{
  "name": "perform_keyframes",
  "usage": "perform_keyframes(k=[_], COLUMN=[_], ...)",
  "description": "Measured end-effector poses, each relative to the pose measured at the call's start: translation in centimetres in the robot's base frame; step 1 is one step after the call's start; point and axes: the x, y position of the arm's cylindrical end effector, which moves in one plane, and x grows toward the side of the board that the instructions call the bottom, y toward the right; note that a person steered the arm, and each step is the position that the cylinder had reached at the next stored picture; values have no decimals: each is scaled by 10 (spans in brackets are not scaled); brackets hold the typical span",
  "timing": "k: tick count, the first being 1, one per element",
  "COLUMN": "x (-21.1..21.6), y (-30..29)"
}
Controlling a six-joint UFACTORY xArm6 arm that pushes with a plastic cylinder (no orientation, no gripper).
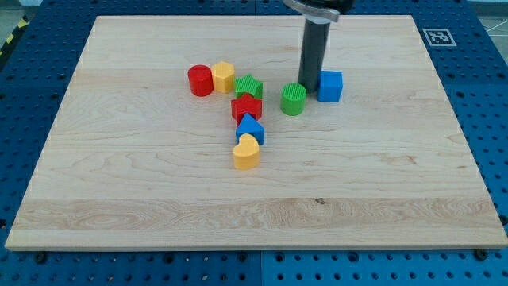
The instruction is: Slide the blue cube down a bit
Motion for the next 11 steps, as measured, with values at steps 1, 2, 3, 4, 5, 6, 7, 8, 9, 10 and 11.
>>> perform_keyframes(k=[1,2,3,4,5,6,7,8,9,10,11], x=[3,3,-28,-63,-69,-52,-19,16,52,91,105], y=[3,-9,-10,11,21,25,38,60,82,105,117])
